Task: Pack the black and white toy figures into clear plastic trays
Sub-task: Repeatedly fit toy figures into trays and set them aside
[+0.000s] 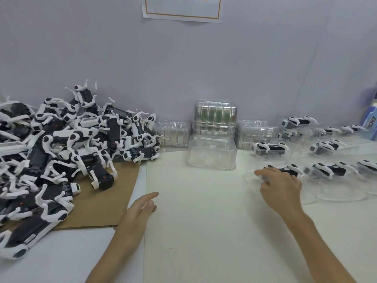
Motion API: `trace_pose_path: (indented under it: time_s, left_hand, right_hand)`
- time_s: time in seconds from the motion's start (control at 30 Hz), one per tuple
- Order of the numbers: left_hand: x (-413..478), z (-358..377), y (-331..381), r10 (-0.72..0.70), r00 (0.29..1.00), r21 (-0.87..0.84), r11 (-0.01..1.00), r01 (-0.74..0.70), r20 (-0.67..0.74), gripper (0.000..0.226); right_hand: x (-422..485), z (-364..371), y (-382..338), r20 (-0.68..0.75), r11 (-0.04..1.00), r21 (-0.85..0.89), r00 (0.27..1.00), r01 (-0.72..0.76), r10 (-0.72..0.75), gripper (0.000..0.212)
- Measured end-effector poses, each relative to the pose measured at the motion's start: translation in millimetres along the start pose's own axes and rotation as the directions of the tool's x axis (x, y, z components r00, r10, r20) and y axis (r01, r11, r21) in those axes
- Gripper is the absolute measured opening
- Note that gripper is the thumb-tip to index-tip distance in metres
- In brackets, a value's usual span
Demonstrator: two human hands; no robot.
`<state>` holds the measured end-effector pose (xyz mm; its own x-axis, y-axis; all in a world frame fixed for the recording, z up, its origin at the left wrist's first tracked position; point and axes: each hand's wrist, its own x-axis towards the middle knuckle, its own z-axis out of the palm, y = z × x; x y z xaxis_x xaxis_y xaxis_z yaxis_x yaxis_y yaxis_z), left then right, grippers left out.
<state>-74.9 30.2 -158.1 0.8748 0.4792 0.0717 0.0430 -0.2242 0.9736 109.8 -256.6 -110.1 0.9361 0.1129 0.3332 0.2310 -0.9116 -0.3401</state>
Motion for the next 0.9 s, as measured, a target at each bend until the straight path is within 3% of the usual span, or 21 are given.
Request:
trace_pose_path:
  time_s: [0.3,0.53,0.67,0.77,0.9]
  left_hand:
    - [-2,0,-1,-0.004,1.000,-0.017,1.000,0.004,-0.006,0.026]
    - [-1,0,-1,0.003,1.000,0.003,1.000,-0.003,-0.011,0.025]
    - [-1,1,-3,0.020,1.000,0.028,0.999,-0.020,-0.012,0.024]
    - [-1,0,-3,0.019,1.000,0.043,0.999,-0.019,-0.004,0.024]
    - [-1,-1,-3,0.025,1.000,0.083,0.996,-0.026,0.008,0.024]
  right_hand:
    - [18,-17,73,-0.136,0.999,0.020,0.990,0.032,-0.029,0.045]
    - [33,-17,66,-0.160,0.998,-0.016,0.986,-0.056,0.053,0.036]
    - [41,-9,16,-0.187,0.979,0.103,0.970,0.177,-0.155,0.032]
    - [53,5,-27,-0.131,0.927,0.183,0.943,0.326,-0.306,0.033]
    - [75,33,-68,0.035,0.915,0.034,0.914,0.402,-0.403,0.051]
